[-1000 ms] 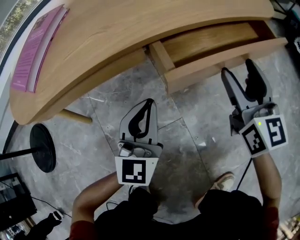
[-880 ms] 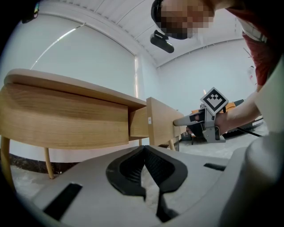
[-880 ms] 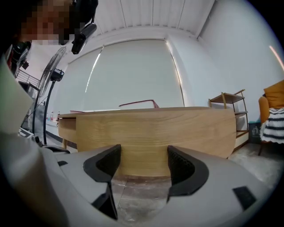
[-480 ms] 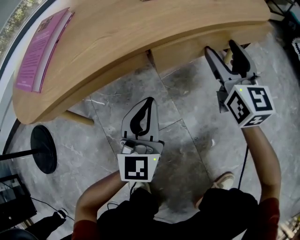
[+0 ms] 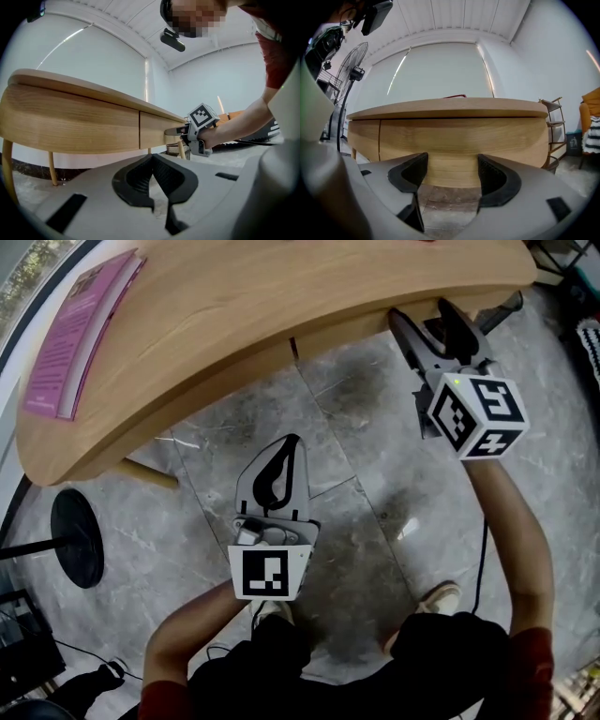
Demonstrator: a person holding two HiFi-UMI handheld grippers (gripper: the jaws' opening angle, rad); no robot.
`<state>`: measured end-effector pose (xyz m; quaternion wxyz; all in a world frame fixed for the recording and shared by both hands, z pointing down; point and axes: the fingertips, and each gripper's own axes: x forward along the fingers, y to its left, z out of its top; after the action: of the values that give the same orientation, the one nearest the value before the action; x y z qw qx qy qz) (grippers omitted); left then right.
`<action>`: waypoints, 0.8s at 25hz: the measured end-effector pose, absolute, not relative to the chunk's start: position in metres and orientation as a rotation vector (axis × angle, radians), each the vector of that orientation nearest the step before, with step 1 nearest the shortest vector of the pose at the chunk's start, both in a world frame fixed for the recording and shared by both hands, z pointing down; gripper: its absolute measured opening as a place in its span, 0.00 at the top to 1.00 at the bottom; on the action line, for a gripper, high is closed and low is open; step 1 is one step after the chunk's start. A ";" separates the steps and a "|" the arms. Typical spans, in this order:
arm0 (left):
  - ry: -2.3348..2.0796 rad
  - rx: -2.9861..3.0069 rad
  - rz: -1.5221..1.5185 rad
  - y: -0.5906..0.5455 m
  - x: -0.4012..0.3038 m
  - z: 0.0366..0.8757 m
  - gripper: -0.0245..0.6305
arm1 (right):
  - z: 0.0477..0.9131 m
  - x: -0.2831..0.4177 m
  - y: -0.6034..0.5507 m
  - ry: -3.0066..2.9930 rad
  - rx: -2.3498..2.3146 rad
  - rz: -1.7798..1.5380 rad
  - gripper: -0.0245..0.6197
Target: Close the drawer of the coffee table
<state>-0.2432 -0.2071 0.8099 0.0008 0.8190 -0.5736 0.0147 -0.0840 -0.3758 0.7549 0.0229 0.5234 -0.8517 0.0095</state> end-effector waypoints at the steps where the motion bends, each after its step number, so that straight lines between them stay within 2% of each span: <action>1: -1.801 2.579 0.054 -0.208 -0.243 0.811 0.95 | 0.755 -0.085 -0.376 -2.641 1.623 0.026 0.48; 20: -1.782 2.613 0.110 -0.206 -0.221 0.818 0.95 | 0.753 -0.078 -0.374 -2.658 1.616 -0.022 0.47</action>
<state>-0.2214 -0.2060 0.8176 -0.0117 0.8256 -0.5631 0.0348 -0.0782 -0.3744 0.7534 0.0157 0.5194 -0.8544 -0.0072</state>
